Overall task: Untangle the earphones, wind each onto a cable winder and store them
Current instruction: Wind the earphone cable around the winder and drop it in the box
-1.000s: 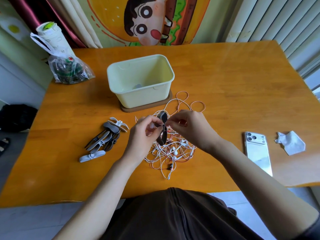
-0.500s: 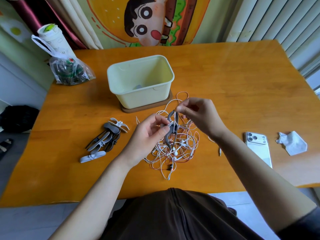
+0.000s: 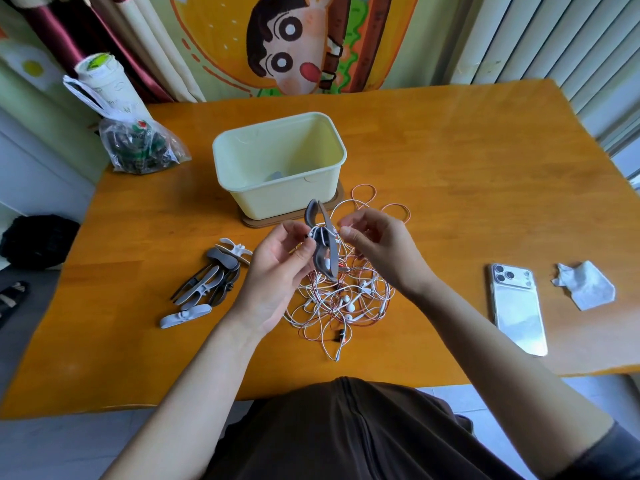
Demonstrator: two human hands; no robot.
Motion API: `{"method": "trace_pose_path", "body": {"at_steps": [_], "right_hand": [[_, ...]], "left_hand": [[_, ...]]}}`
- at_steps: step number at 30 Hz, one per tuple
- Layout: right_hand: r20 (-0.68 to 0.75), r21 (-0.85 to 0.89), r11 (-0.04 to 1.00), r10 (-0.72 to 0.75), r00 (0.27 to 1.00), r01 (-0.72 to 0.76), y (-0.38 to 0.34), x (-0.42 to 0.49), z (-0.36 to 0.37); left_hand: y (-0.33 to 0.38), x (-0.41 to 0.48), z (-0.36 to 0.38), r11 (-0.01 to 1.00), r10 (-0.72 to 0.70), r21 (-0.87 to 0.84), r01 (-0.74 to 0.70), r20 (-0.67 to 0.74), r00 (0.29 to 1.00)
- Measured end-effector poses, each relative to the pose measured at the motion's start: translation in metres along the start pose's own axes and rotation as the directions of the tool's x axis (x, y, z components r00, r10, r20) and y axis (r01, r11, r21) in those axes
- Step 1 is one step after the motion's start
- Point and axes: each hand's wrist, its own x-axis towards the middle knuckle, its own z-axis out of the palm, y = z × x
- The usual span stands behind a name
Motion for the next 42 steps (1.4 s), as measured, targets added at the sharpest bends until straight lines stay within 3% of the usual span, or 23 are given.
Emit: {"method": "trace_pose_path", "body": {"at_steps": [5, 14, 19, 24, 28, 32, 38, 42], "right_hand": [[0.003, -0.07, 0.989, -0.134, 0.991, 0.134, -0.008, -0.006, 0.003], [0.004, -0.265, 0.947, -0.189, 0.982, 0.183, -0.007, -0.003, 0.008], [-0.007, -0.149, 0.976, -0.158, 0.987, 0.156, -0.009, -0.001, 0.008], [0.001, 0.055, 0.998, -0.018, 1.0, 0.018, -0.003, 0.002, 0.012], [0.142, 0.113, 0.989, 0.079, 0.987, -0.096, -0.003, 0.006, 0.008], [0.315, -0.055, 0.993, 0.114, 0.942, -0.102, -0.001, 0.005, -0.002], [0.303, -0.415, 0.909, 0.094, 0.948, 0.042, -0.004, 0.014, -0.016], [0.371, -0.496, 0.865, 0.138, 0.918, 0.071, -0.007, 0.017, -0.022]], "left_hand": [[-0.002, 0.004, -0.001, 0.999, 0.034, -0.016, -0.035, -0.059, 0.998], [-0.004, 0.005, -0.003, 0.999, 0.025, 0.031, -0.021, -0.135, 0.991], [-0.003, 0.005, -0.007, 0.965, 0.036, 0.261, -0.02, -0.055, 0.998], [-0.001, 0.002, -0.006, 0.951, -0.031, 0.309, 0.015, 0.048, 0.998], [-0.002, 0.0, -0.005, 0.939, -0.072, 0.341, 0.038, 0.09, 0.993], [-0.001, 0.0, -0.01, 0.94, -0.108, 0.333, 0.079, 0.071, 0.992], [0.001, 0.0, -0.014, 0.885, -0.191, 0.457, 0.094, 0.172, 0.966], [0.001, -0.002, -0.014, 0.871, -0.254, 0.476, 0.125, 0.217, 0.942]]}}
